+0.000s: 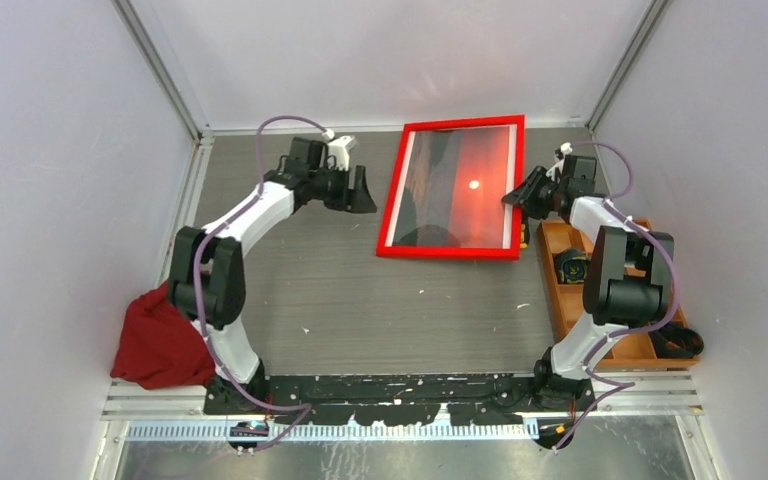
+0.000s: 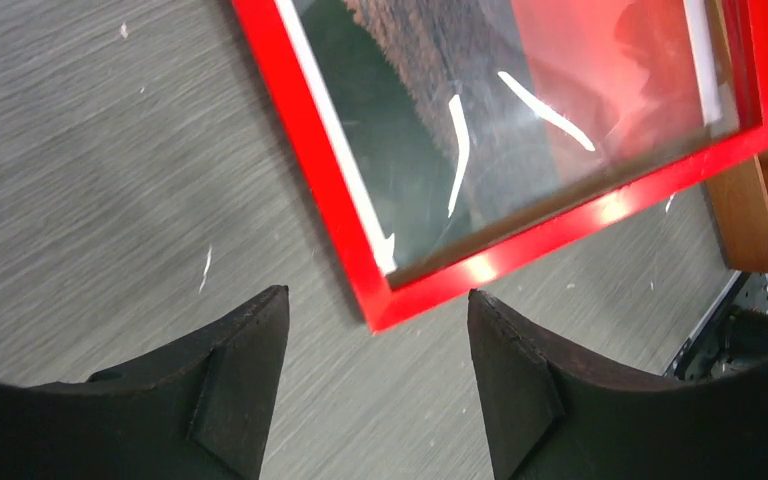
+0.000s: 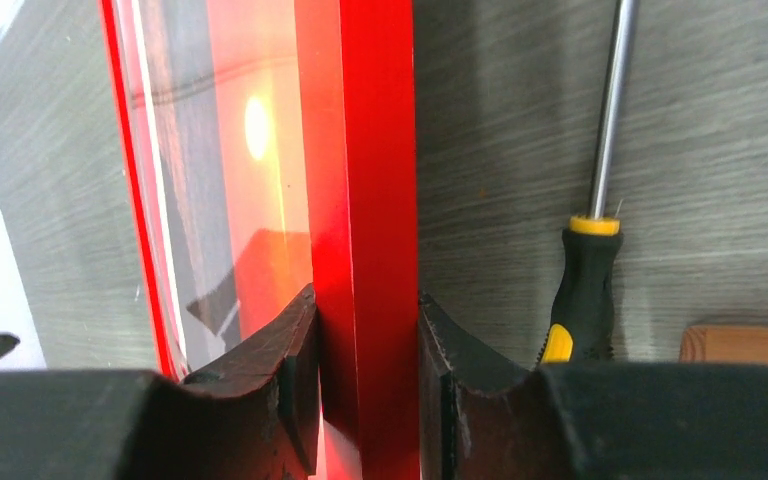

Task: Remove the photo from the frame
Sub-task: Turn over the photo frame at the center of the board.

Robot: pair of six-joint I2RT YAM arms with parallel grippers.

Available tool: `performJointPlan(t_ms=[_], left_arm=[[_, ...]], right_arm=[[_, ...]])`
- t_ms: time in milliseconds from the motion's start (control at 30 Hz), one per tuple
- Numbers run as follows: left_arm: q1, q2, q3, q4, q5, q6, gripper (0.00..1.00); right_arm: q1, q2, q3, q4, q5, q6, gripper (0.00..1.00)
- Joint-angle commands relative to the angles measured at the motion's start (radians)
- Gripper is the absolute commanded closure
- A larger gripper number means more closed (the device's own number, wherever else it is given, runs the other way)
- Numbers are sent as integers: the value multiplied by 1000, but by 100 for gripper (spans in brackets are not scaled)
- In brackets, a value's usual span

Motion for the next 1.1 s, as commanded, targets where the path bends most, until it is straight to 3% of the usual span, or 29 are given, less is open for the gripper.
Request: performJointPlan(t_ms=[0,467,833,1067], left_arm=[[-42,97,126,37,-64,-129,33],[-128,312,244,22,-168,-205,33],[-158,332,160,19,-173,-203,34],[-158,307,100,30,-205,-196,33]], right_arm=[[-9,5,-13,-77,7,-29,99],[-22,60,-3,-119,-74,-42,99],[-24,93,10,-120,-46,-41,99],[-21,118,28,-141,-6,-48,89]])
